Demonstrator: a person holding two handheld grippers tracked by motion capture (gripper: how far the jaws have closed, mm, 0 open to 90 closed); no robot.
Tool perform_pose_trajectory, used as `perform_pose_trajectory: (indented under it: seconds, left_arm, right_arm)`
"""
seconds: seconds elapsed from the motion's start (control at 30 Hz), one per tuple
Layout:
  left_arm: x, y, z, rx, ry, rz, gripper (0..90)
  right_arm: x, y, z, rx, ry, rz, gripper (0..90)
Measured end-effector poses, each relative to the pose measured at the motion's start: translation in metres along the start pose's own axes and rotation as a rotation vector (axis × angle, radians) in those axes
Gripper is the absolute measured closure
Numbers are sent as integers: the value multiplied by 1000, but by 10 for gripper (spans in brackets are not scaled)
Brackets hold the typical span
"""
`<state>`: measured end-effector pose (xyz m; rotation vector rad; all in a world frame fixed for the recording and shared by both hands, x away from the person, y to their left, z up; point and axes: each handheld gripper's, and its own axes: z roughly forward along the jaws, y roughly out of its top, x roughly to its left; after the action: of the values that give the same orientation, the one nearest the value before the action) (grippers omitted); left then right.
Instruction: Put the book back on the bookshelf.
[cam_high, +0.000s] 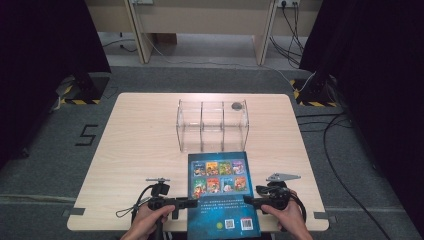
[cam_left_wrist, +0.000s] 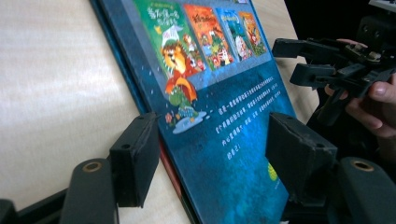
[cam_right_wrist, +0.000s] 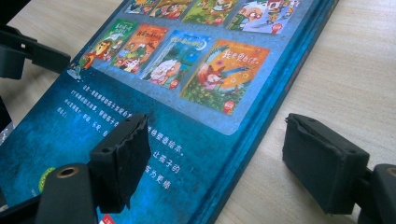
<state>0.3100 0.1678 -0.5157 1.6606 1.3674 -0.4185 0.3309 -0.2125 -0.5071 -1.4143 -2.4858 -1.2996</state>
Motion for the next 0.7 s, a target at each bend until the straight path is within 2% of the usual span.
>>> perform_pose_trajectory:
  seconds: [0.23,0.33,0.47,0.57,0.7]
  left_arm:
    - [-1,-6,-1,4,-3,-43,356]
    - [1,-10,-3,6,-47,-122,363]
    - [3,-11,-5,3,-79,-185,364]
    - [4,-15,-6,9,-90,-198,372]
    - [3,-18,-6,16,-84,-196,371]
  right_arm:
    - [1,0,0,-2,1,-1,238]
    - [2,-1,1,-1,3,-7,239]
    - [4,-1,2,1,5,-23,239]
    - [5,-1,3,5,8,-24,239]
    - [4,-1,2,3,9,-24,242]
